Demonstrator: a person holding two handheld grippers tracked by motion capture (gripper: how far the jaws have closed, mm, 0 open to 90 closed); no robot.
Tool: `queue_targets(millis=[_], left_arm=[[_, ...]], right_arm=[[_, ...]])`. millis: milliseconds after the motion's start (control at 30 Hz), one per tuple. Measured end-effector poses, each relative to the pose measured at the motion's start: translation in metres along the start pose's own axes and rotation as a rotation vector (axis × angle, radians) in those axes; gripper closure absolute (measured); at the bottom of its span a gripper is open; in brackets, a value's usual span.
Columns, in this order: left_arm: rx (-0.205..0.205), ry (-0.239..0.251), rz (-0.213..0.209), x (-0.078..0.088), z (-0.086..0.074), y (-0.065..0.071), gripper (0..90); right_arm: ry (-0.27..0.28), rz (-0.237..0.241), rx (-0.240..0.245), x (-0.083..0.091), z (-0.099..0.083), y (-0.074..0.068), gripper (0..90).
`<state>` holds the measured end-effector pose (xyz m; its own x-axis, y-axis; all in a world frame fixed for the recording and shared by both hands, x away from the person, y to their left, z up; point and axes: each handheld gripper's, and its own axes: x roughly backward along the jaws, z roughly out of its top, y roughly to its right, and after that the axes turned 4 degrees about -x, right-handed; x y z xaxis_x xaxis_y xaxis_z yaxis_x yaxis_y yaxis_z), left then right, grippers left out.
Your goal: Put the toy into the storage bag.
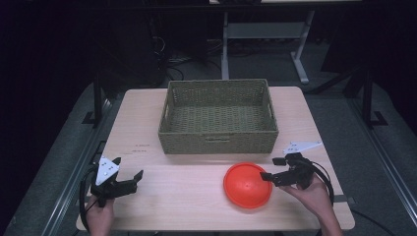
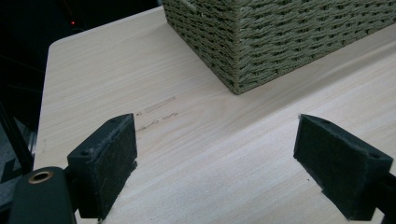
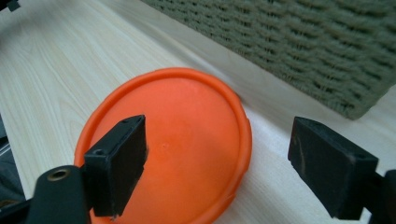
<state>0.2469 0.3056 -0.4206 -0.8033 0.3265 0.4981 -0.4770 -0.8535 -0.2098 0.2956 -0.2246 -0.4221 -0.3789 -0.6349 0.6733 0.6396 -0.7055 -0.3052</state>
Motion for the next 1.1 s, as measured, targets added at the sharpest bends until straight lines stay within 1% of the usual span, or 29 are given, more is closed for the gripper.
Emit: queue_targets(millis=[33,133,167,200,267,333,367,400,433,467,500,533,567,600,667,900,933,1033,1067,1100], left_arm=[[0.0,0.003,-0.001,0.0,0.0,0.0,12.8],[0.002,0.001,-0.002,0.0,0.0,0.0,12.8],[0.002,0.0,-0.002,0.0,0.0,0.0,12.8],[0.001,0.001,-0.001,0.0,0.0,0.0,12.8],[0.001,0.003,-0.002,0.0,0.0,0.001,12.8],[-0.005,0.001,-0.003,-0.001,0.0,0.001,12.8],[-0.004,0.001,-0.003,-0.001,0.0,0.001,12.8],[-0.003,0.001,-0.002,-0.001,0.0,0.001,12.8],[-0.001,0.001,-0.001,-0.001,0.0,0.001,12.8],[0.0,0.001,-0.002,-0.001,0.0,0.001,12.8],[-0.001,-0.001,-0.001,-0.001,0.0,0.0,12.8],[0.0,-0.003,-0.001,-0.001,0.0,0.0,12.8],[-0.001,-0.004,0.0,-0.001,0.0,0.0,12.8],[0.0,-0.003,0.0,-0.001,0.0,0.0,12.8],[-0.003,0.002,0.001,-0.001,0.0,0.001,12.8],[-0.003,-0.001,0.002,-0.001,0.0,0.001,12.8],[-0.002,0.0,0.003,-0.001,0.0,0.001,12.8],[-0.01,-0.001,0.002,-0.001,0.0,0.002,12.8],[-0.01,0.001,0.002,-0.002,0.001,0.002,12.8],[-0.01,0.001,0.002,-0.002,0.001,0.002,12.8]], right_arm=[[-0.01,0.006,-0.005,-0.004,-0.002,0.003,19.7],[-0.017,0.015,-0.014,-0.006,-0.003,0.005,19.8],[-0.027,0.016,-0.026,-0.007,-0.004,0.005,20.2],[-0.034,0.012,-0.031,-0.01,-0.005,0.008,21.9],[-0.044,0.01,-0.035,-0.011,-0.005,0.01,22.0],[-0.065,0.01,-0.057,-0.014,-0.006,0.012,23.7],[-0.065,0.01,-0.057,-0.014,-0.006,0.012,23.7],[-0.071,0.012,-0.062,-0.015,-0.006,0.013,27.7],[-0.071,0.012,-0.062,-0.015,-0.006,0.013,27.7],[-0.075,0.015,-0.062,-0.016,-0.007,0.014,30.7],[-0.075,0.015,-0.062,-0.016,-0.007,0.014,30.7],[-0.085,0.021,-0.063,-0.017,-0.009,0.015,32.4],[-0.085,0.021,-0.063,-0.017,-0.009,0.015,32.4],[-0.096,0.026,-0.067,-0.018,-0.01,0.016,33.0],[-0.114,0.029,-0.071,-0.021,-0.012,0.017,37.2],[-0.124,0.043,-0.074,-0.023,-0.014,0.019,45.7],[-0.133,0.049,-0.078,-0.023,-0.014,0.019,47.2],[-0.137,0.05,-0.077,-0.024,-0.014,0.018,49.6],[-0.149,0.052,-0.074,-0.025,-0.014,0.018,52.1],[-0.149,0.052,-0.074,-0.025,-0.014,0.018,52.1]])
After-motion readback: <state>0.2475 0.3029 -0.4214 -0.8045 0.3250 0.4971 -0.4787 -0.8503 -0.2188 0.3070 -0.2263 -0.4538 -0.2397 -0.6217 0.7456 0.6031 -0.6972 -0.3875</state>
